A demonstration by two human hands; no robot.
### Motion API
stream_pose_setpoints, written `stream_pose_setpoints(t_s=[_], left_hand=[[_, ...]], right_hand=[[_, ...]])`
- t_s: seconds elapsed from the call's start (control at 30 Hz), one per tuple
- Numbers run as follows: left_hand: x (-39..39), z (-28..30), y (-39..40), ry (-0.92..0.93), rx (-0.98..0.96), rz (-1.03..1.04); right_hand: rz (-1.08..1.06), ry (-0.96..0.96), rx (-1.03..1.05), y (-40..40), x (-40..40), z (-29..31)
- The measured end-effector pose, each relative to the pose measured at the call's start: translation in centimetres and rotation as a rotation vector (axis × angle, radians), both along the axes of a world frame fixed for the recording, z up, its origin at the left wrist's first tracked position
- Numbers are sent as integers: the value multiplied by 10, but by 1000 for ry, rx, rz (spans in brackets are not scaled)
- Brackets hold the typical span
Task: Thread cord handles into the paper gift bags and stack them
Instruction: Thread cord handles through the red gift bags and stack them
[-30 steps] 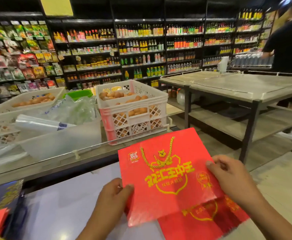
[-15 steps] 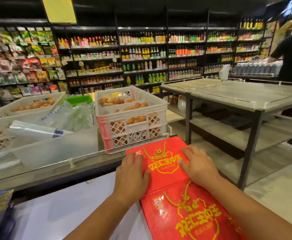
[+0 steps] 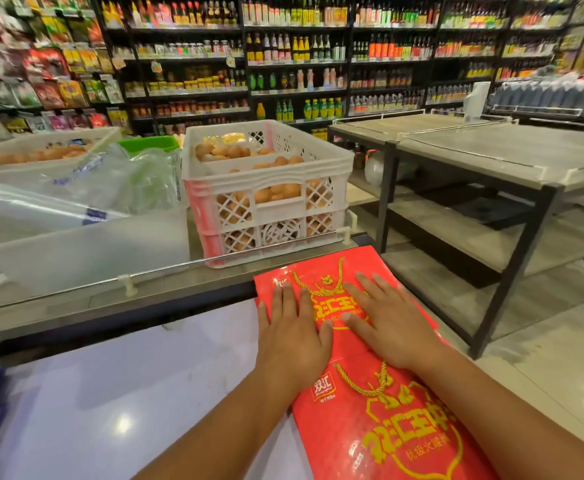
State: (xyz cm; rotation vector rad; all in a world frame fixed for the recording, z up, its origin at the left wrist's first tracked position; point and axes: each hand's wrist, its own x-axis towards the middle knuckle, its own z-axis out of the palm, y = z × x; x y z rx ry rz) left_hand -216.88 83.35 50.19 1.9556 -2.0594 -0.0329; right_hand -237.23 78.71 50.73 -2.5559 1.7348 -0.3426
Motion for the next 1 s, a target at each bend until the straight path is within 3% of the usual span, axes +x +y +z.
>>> stream_pose_setpoints(t_s=[0.33, 0.57, 0.67, 0.77, 0.83, 1.0], left_hand=[[1, 2, 2, 32, 38, -8], [14, 22, 7, 22, 145, -60], [38, 41, 23, 60, 128, -80], [80, 62, 59, 141, 46, -53], [116, 74, 93, 188, -28, -28], [218, 92, 184, 366, -285, 122]], right_hand=[[-16, 18, 44, 1, 4, 2], [-40, 156, 113, 3, 10, 20], [-65, 175, 37, 15, 25, 40], [51, 68, -158, 39, 54, 55], [159, -106, -197, 55, 85, 61], [395, -532, -6, 122, 196, 74]])
